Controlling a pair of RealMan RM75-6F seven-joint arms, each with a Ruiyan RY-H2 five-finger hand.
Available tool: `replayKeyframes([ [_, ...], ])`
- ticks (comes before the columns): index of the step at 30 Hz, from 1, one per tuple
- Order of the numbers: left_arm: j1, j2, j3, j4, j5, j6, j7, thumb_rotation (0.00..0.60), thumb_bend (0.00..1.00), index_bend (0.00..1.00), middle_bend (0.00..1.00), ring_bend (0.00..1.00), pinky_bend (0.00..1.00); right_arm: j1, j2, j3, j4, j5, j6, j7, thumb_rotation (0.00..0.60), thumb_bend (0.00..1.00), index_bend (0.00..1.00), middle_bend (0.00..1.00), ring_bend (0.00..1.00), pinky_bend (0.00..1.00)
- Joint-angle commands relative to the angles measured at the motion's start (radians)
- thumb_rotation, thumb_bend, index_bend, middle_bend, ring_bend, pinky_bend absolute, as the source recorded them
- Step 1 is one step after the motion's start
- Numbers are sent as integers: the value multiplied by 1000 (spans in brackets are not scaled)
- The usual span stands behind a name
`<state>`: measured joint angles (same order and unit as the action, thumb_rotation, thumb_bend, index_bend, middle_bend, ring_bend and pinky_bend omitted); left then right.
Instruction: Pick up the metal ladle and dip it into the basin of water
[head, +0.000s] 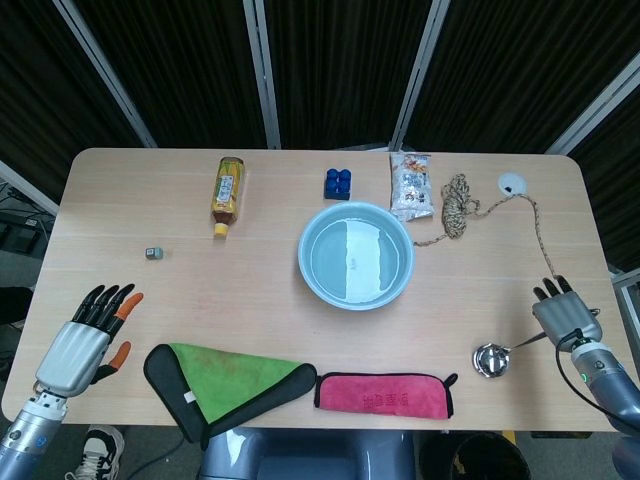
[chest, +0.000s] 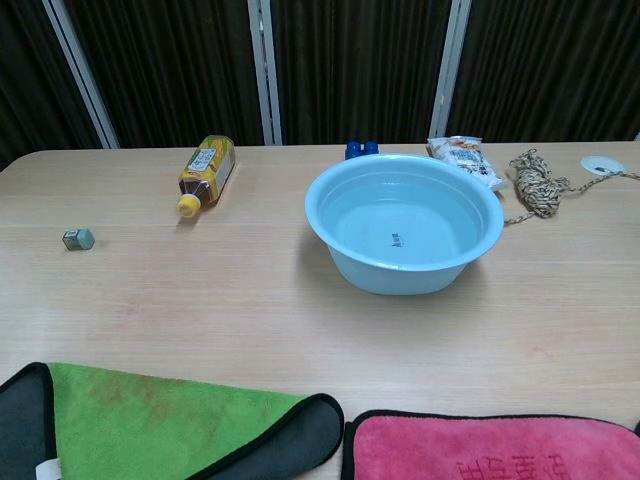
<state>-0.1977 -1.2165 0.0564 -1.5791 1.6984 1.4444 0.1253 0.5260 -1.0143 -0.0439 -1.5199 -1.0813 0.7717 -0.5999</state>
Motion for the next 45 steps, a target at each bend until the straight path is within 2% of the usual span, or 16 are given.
replayKeyframes([
  [1, 0, 1, 1, 0, 1, 0, -4, 600, 474, 0, 0, 0, 0, 20, 30, -4, -47, 61, -8, -41, 600, 552, 881, 142, 0, 0],
  [9, 0, 5, 4, -1, 11, 3, -12, 600, 473, 0, 0, 0, 0, 65, 92, -11, -130, 182, -53, -54, 600, 554, 881, 145, 0, 0],
  [16, 3, 7, 5, -1, 17, 10, -16, 600, 473, 0, 0, 0, 0, 92, 114, -32, -149, 229, -106, -16, 600, 561, 884, 153, 0, 0],
  [25, 0, 3, 4, 2, 13, 0, -11, 600, 474, 0, 0, 0, 0, 141, 152, -23, -128, 265, -262, 137, 600, 564, 884, 154, 0, 0],
  [37, -1, -2, 8, 0, 15, -9, -1, 600, 474, 0, 0, 0, 0, 210, 268, -5, -118, 259, -456, 343, 600, 565, 884, 159, 0, 0],
  [45, -1, -6, 6, 2, 10, -12, 3, 600, 473, 0, 0, 0, 0, 229, 285, 35, -53, 249, -589, 499, 600, 565, 884, 164, 0, 0],
])
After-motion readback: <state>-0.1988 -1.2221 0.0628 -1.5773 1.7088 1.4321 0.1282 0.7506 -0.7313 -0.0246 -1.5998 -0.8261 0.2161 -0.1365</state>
